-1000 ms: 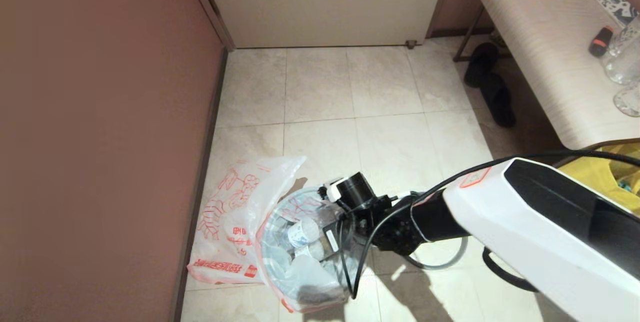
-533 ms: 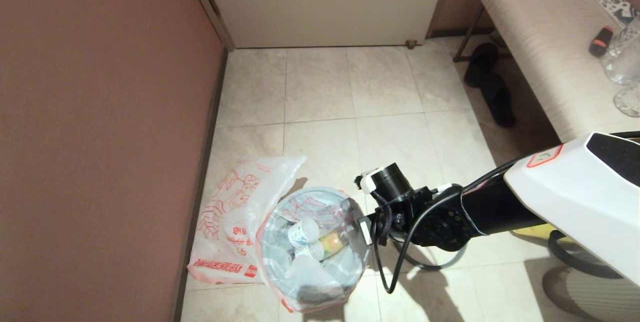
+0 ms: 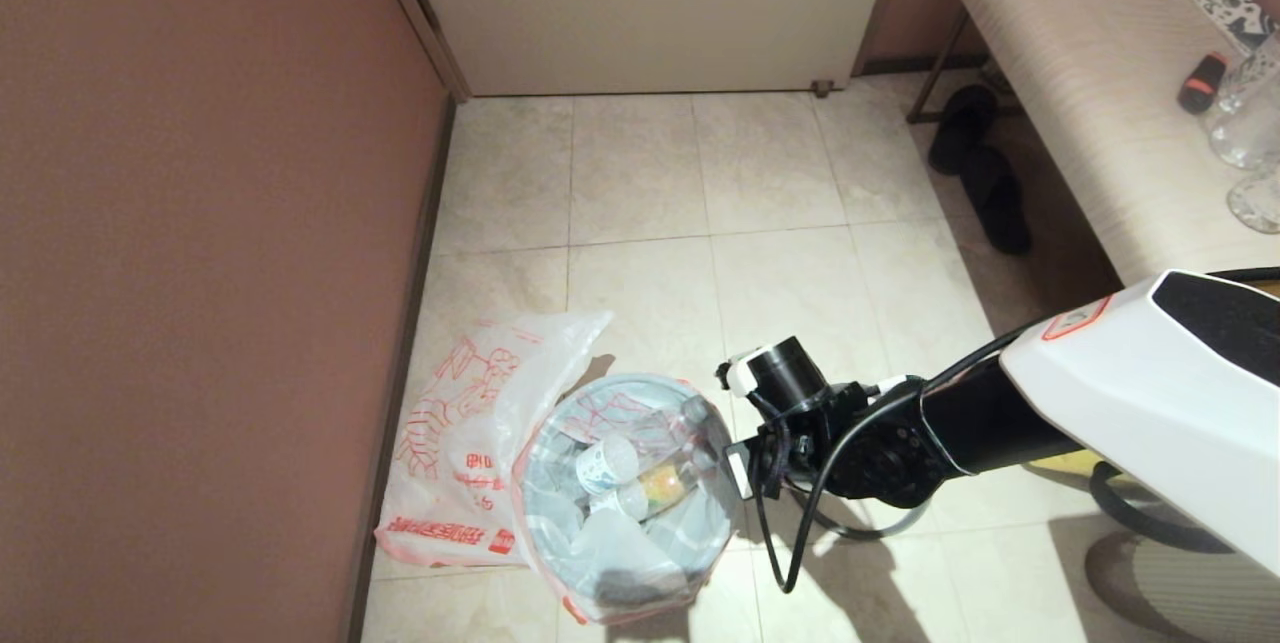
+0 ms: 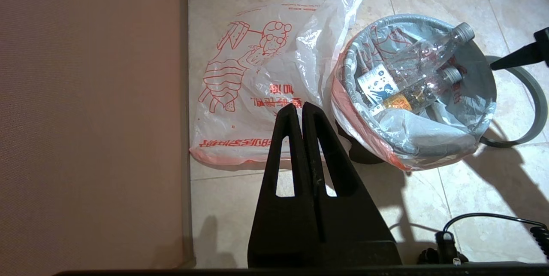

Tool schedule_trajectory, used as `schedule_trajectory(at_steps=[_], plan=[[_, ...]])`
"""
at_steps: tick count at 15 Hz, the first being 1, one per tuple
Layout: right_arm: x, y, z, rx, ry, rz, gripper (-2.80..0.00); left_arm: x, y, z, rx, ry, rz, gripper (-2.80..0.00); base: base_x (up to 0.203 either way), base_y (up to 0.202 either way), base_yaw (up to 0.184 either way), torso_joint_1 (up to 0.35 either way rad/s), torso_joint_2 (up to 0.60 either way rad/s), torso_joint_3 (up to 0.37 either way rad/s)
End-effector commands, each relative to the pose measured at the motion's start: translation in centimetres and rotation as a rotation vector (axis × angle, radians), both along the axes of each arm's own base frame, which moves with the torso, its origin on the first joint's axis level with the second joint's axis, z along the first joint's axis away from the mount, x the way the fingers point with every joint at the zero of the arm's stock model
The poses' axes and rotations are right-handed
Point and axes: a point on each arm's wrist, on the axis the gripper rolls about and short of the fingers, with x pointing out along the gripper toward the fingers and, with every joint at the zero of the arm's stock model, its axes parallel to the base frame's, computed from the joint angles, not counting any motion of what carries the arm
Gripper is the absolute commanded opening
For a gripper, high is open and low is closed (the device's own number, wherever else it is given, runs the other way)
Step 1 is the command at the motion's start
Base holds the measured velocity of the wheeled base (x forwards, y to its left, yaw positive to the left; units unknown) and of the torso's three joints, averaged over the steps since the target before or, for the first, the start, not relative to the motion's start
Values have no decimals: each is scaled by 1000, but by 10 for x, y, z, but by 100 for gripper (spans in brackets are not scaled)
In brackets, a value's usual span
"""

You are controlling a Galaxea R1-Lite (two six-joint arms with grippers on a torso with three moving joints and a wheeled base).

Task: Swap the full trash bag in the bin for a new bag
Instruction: Place the trash bag on the floor

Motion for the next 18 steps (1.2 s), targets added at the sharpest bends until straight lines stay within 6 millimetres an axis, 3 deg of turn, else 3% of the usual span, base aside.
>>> schedule_trajectory(at_steps=[1, 7, 14, 15, 18], plan=[[7, 3, -16, -18, 22, -7, 0, 0, 0, 0, -1, 0, 0, -280, 0, 0, 0, 0, 0, 0], [22, 10, -46, -23, 27, -16, 0, 0, 0, 0, -1, 0, 0, -280, 0, 0, 0, 0, 0, 0], [5, 13, -37, 79, 175, -214, 0, 0, 0, 0, -1, 0, 0, -280, 0, 0, 0, 0, 0, 0], [4, 14, -36, 86, 205, -250, -280, 0, 0, 0, -1, 0, 0, -280, 0, 0, 0, 0, 0, 0], [-1, 27, -42, 98, 268, -302, -280, 0, 0, 0, -1, 0, 0, -280, 0, 0, 0, 0, 0, 0]])
